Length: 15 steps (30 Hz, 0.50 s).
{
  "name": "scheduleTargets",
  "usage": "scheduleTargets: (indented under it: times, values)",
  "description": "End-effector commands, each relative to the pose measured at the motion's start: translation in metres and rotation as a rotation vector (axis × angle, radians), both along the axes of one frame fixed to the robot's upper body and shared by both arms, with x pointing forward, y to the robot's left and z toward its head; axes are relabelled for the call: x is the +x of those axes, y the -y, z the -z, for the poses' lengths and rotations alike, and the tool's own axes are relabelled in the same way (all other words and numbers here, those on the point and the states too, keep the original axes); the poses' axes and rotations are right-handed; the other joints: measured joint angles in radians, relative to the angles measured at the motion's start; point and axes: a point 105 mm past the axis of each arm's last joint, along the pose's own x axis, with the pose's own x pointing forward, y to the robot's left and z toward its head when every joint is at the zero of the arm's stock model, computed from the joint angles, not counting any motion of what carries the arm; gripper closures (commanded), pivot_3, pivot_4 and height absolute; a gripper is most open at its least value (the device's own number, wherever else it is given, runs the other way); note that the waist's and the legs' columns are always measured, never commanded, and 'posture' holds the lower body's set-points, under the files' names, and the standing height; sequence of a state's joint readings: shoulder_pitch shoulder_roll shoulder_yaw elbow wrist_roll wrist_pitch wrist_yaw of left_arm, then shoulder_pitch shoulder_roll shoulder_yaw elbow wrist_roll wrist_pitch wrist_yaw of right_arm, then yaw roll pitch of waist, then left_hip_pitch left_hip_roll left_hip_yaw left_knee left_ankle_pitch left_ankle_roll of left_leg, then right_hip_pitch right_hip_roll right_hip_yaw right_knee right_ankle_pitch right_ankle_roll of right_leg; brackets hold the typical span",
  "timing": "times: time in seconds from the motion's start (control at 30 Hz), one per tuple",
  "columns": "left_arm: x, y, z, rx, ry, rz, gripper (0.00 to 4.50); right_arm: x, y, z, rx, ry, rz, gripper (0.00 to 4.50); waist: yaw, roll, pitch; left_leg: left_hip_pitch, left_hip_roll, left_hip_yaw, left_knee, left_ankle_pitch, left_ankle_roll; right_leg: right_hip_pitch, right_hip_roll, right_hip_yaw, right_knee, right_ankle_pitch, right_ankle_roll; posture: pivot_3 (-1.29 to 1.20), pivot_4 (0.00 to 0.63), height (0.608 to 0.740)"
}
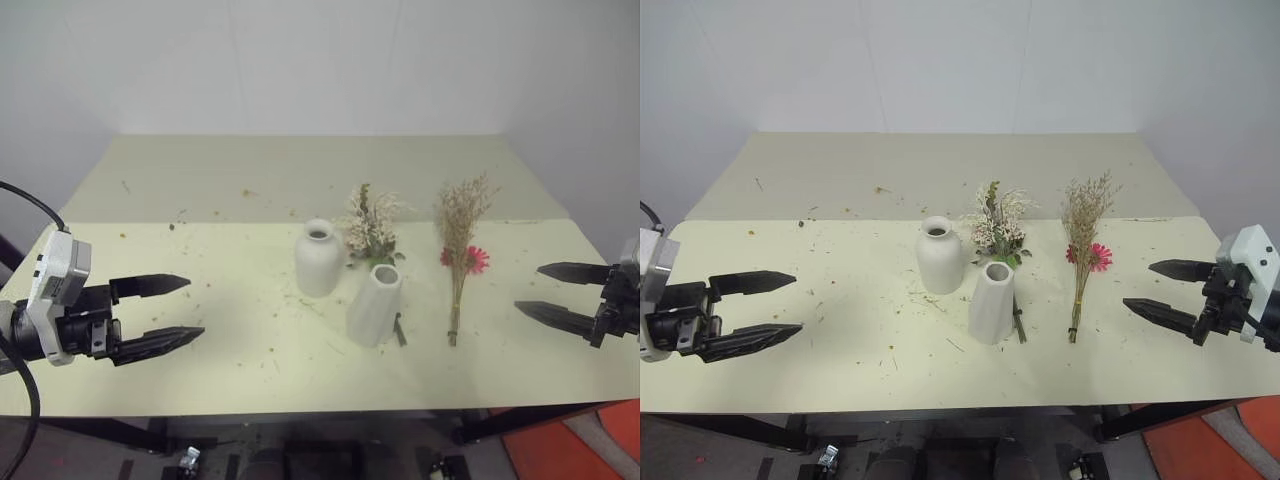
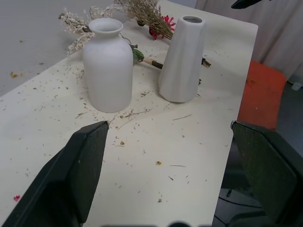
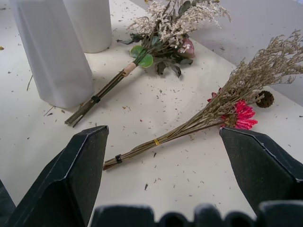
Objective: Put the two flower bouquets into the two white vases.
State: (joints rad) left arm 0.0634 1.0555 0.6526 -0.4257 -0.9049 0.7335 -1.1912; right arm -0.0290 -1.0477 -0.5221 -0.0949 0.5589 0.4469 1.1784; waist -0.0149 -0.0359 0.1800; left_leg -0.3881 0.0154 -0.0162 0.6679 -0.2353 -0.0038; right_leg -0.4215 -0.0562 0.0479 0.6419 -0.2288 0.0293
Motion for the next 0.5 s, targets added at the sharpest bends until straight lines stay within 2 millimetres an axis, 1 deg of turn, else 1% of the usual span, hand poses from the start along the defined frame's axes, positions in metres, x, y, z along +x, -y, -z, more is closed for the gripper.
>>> scheduleTargets:
  times: [0.03,0.33,0.43,0.5]
  values:
    - [0.0001,-0.0001,-0.015,-0.007,0.066,0.01,0.0,-0.0002,-0.0011,-0.0078,-0.03,0.033,-0.003,0.03,0.0,0.0,0.0,0.0,0.0,0.0,0.0,0.0,0.0,0.0,0.0,0.0,0.0,0.0,0.0,0.0,0.15,0.74]
    - [0.007,-0.0027,-0.0229,-0.01,0.109,0.009,0.0,-0.0017,-0.0028,-0.0082,-0.031,0.033,0.002,0.03,0.0,0.0,0.0,0.0,0.0,0.0,0.0,0.0,0.0,0.0,0.0,0.0,0.0,0.0,0.0,0.0,0.15,0.74]
    - [0.0086,-0.0024,-0.0243,-0.013,0.115,0.016,0.0,-0.0006,-0.0045,-0.0048,-0.02,-0.021,0.044,0.03,0.0,0.0,0.0,0.0,0.0,0.0,0.0,0.0,0.0,0.0,0.0,0.0,0.0,0.0,0.0,0.0,0.15,0.74]
    - [0.0091,-0.0015,-0.0242,-0.016,0.115,0.02,0.0,0.002,-0.0094,-0.0014,-0.007,-0.102,0.092,0.03,-0.001,0.0,0.0,0.0,0.0,0.0,0.0,0.0,0.0,0.0,0.0,0.0,0.0,0.0,0.0,0.0,0.15,0.74]
